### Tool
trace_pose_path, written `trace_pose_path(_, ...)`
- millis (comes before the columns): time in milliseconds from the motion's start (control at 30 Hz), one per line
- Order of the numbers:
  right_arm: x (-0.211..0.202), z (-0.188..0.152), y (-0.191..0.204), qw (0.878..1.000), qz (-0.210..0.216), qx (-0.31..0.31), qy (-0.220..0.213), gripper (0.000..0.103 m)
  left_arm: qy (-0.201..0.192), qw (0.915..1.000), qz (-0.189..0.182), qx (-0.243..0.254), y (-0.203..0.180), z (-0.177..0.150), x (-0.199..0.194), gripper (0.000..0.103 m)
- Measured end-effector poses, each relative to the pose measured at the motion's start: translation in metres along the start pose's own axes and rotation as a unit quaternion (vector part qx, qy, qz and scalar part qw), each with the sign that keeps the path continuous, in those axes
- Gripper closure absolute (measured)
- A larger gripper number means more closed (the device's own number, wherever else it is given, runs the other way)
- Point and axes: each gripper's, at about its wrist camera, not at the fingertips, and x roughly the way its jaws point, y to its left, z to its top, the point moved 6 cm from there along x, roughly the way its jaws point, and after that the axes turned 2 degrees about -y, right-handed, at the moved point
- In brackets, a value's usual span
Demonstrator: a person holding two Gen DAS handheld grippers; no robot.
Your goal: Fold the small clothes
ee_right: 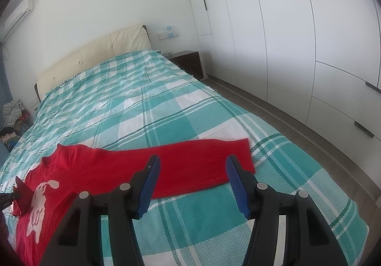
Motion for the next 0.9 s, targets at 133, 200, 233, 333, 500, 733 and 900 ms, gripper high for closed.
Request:
trace_pose_path(133,0.003,0.0,0.003,1.0,0.005,0.0,0.004,0.046,-0.01,0.98,0.127,-0.153,0.141,-0.01,-0.023,0.099)
trace_pose_path(200,0.005,-0.002,0.006,1.0,0.006,-0.006,0.008,0.046,0.004,0.9616,0.184,-0.203,0.193,-0.033,-0.024,0.099)
trace_pose_path(233,0.006,-0.004,0.008,1.0,0.005,-0.01,0.009,0.046,0.011,0.952,0.211,-0.222,0.213,-0.045,-0.024,0.099)
trace_pose_path(333,0.01,-0.009,0.013,1.0,0.001,-0.019,0.017,0.046,0.037,0.9314,0.247,-0.265,0.249,-0.084,-0.014,0.1)
trace_pose_path(500,0.018,-0.018,0.016,0.999,-0.01,-0.03,0.029,0.046,0.067,0.9038,0.25,-0.341,0.268,-0.13,0.001,0.1)
trace_pose_path(733,0.016,-0.016,0.011,0.999,-0.013,-0.023,0.025,0.046,0.071,0.9051,0.232,-0.35,0.273,-0.139,0.002,0.1)
trace_pose_path(900,0.017,-0.016,0.007,0.999,-0.016,-0.017,0.028,0.046,0.053,0.9036,0.2,-0.375,0.273,-0.14,-0.009,0.081)
